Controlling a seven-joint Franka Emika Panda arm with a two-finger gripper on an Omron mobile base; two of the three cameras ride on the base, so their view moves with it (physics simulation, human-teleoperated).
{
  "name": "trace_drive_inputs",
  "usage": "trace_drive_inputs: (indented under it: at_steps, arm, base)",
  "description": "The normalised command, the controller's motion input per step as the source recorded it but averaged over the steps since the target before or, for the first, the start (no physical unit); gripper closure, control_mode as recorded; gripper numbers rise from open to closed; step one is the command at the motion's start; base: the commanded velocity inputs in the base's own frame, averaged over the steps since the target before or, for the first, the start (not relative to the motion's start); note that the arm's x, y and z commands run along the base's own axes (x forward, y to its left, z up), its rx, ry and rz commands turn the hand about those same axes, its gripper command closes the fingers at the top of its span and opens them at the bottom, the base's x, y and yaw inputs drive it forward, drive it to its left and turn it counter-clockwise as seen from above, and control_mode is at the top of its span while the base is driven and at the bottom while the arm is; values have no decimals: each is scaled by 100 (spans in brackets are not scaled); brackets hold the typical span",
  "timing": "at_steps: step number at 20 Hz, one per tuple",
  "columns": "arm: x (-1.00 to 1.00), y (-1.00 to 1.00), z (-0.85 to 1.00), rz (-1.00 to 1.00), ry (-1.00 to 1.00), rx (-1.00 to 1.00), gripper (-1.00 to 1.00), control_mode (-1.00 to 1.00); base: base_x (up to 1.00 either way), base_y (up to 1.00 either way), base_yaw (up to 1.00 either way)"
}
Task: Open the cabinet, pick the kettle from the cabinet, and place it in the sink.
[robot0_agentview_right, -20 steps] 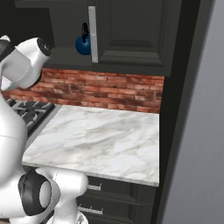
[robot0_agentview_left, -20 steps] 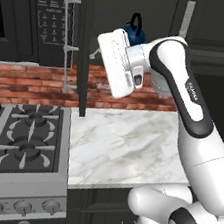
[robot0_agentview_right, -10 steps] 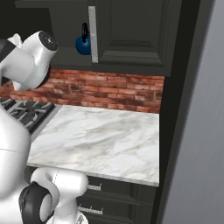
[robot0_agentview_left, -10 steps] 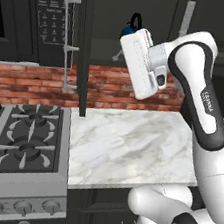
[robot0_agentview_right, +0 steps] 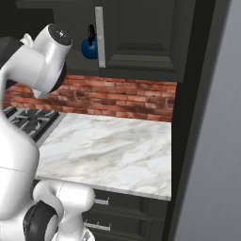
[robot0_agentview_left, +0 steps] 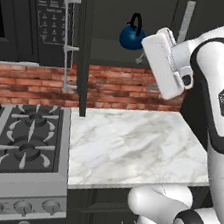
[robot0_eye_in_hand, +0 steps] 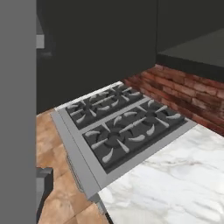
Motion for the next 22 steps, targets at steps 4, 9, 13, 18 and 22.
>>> trace_drive_inputs:
  at_steps: [4,9,13,18,22]
  arm:
    - [-11,-56,5,19,-13,-21,-100,-100]
    - [-6,-45,0,15,-16,-27,-100,-100]
    - [6,-35,-7,4,-19,-30,-100,-100]
    - [20,-25,-8,-3,-24,-32,-100,-100]
    - [24,-31,-3,-2,-22,-19,-100,-100]
  base:
    - [0,0,0]
    - [0,0,0]
    - [0,0,0]
    - [0,0,0]
    - [0,0,0]
